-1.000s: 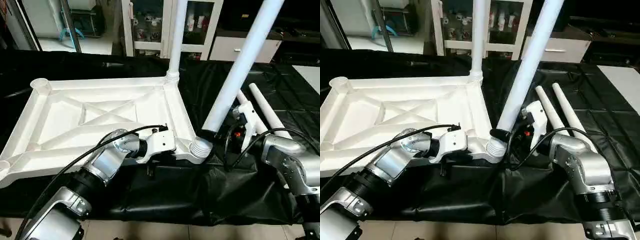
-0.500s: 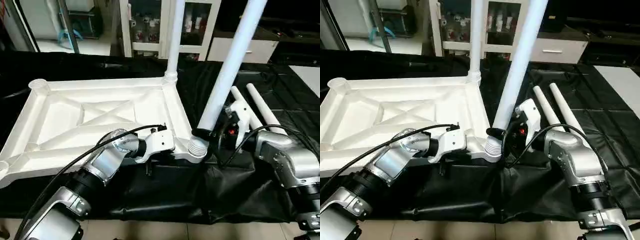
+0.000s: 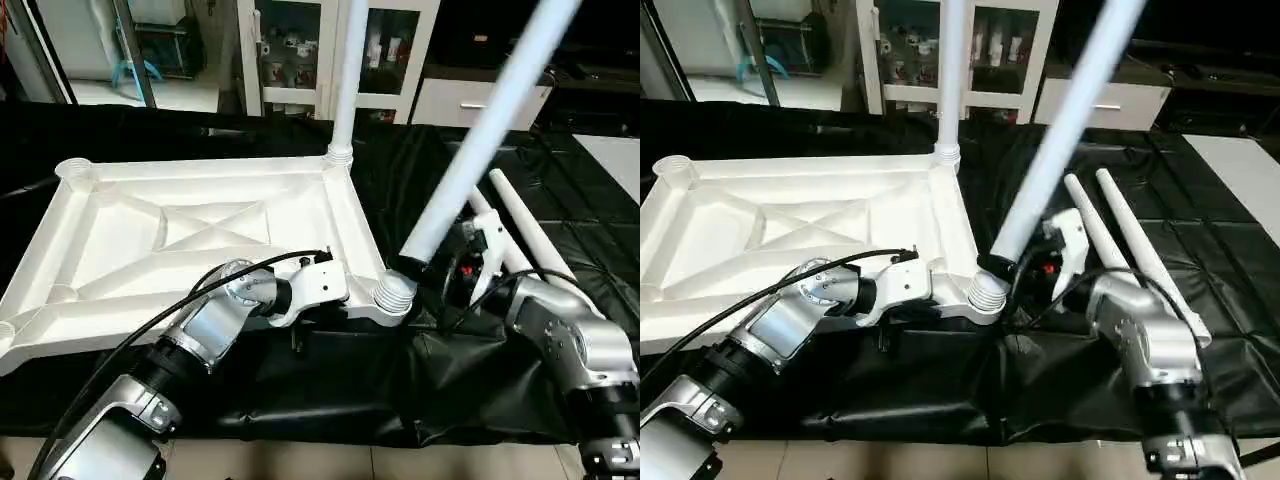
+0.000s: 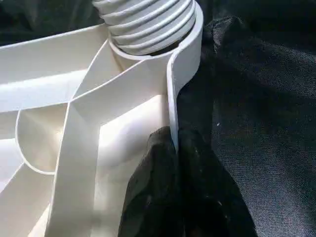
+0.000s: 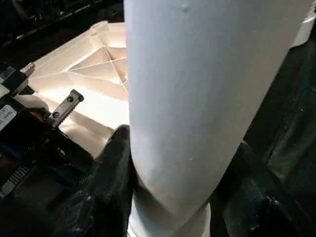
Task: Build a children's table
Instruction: Insert table leg to table base
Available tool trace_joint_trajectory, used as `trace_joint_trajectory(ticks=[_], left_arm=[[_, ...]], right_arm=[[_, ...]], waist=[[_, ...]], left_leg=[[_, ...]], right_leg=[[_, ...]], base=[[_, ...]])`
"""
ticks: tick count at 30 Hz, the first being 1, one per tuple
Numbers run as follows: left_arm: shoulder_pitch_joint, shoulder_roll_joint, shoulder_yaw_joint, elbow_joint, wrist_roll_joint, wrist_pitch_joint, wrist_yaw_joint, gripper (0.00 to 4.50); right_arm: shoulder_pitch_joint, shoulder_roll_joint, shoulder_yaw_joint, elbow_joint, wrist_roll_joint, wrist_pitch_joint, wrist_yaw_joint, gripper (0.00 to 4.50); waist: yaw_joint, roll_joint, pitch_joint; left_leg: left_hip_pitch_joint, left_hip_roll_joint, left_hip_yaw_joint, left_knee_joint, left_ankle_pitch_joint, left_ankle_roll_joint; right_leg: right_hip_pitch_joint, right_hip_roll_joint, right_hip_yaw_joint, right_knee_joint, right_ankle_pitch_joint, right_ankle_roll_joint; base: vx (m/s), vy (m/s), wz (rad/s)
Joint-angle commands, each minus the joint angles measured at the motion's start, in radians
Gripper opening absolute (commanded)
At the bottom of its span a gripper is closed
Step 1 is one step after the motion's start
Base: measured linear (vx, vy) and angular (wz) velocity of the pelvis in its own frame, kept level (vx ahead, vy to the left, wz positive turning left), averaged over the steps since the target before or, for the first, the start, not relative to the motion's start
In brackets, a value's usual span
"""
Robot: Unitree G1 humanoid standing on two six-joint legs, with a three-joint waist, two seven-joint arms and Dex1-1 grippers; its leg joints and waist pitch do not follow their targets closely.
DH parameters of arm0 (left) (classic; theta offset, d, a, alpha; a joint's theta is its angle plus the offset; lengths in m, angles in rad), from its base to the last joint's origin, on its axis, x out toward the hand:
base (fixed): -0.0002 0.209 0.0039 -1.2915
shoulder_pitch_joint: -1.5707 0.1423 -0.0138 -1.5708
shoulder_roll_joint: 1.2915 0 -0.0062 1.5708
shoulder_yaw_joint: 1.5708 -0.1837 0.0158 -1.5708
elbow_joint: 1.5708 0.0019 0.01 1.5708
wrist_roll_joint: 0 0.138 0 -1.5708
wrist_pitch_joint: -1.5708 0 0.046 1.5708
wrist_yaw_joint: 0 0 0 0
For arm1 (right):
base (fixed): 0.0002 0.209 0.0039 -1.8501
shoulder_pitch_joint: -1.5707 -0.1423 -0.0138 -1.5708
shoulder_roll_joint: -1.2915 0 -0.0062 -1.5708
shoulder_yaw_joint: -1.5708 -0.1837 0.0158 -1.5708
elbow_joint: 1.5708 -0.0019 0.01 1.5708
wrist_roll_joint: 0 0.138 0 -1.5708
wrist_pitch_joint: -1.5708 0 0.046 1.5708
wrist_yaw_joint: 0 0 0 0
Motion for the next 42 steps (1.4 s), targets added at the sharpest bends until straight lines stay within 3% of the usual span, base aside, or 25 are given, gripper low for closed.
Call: trace_joint_trajectory(ticks=[1, 5, 7, 17, 23, 34, 42], left_arm=[[0.026, 0.014, -0.044, 0.03, 0.044, 0.01, -0.009, 0.0], [0.025, 0.013, -0.044, 0.031, 0.044, 0.009, -0.008, 0.0], [0.025, 0.013, -0.045, 0.031, 0.044, 0.008, -0.008, 0.0], [0.025, 0.014, -0.046, 0.034, 0.048, 0.005, -0.003, 0.0], [0.029, 0.017, -0.05, 0.03, 0.047, 0.005, -0.005, 0.0], [0.034, 0.017, -0.052, 0.022, 0.046, 0.008, -0.005, 0.0], [0.038, 0.021, -0.053, 0.016, 0.046, 0.011, -0.005, 0.0]], right_arm=[[0.041, -0.007, -0.016, 0.032, -0.033, 0.014, -0.047, 1.86], [0.094, -0.006, -0.02, -0.002, -0.039, -0.001, -0.063, 1.86], [0.108, -0.008, -0.012, -0.015, -0.049, -0.009, -0.063, 1.86], [0.212, -0.05, 0.087, -0.15, -0.126, -0.054, -0.053, 1.86], [0.202, -0.073, 0.135, -0.168, -0.16, -0.05, -0.038, 1.86], [0.117, -0.054, 0.16, -0.085, -0.168, -0.003, -0.045, 1.86], [0.128, -0.041, 0.211, 0.002, -0.214, -0.018, -0.051, 1.86]], waist=[[0.001, -0.001, -0.048], [0.001, 0.005, -0.048], [0.002, 0.003, -0.048], [0.005, 0.001, -0.044], [0.002, 0.001, -0.043], [-0.006, -0.001, -0.042], [-0.014, -0.008, -0.038]], left_leg=[[0.015, 0.047, -0.02, -0.076, -0.23, 0.012], [0.016, 0.046, -0.021, -0.077, -0.225, 0.012], [0.016, 0.047, -0.021, -0.077, -0.223, 0.012], [0.018, 0.049, -0.024, -0.083, -0.283, -0.002], [0.018, 0.049, -0.027, -0.086, -0.305, -0.009], [0.019, 0.049, -0.03, -0.089, -0.355, -0.025], [0.029, 0.046, -0.038, -0.094, -0.483, -0.052]], right_leg=[[0.027, -0.051, 0.033, -0.065, -0.198, -0.23], [0.027, -0.049, 0.032, -0.063, -0.178, -0.231], [0.027, -0.05, 0.032, -0.063, -0.168, -0.231], [0.024, -0.051, 0.034, -0.074, -0.252, -0.196], [0.022, -0.051, 0.033, -0.077, -0.279, -0.186], [0.016, -0.051, 0.033, -0.082, -0.324, -0.173], [0.005, -0.051, 0.031, -0.098, -0.452, -0.131]], base=[[0.0, 0.0, 0.0], [0.0, 0.0, 0.0], [0.0, 0.0, 0.0], [0.0, 0.0, 0.0], [0.0, 0.0, 0.0], [0.0, 0.0, 0.0], [0.0, 0.0, 0.0]])
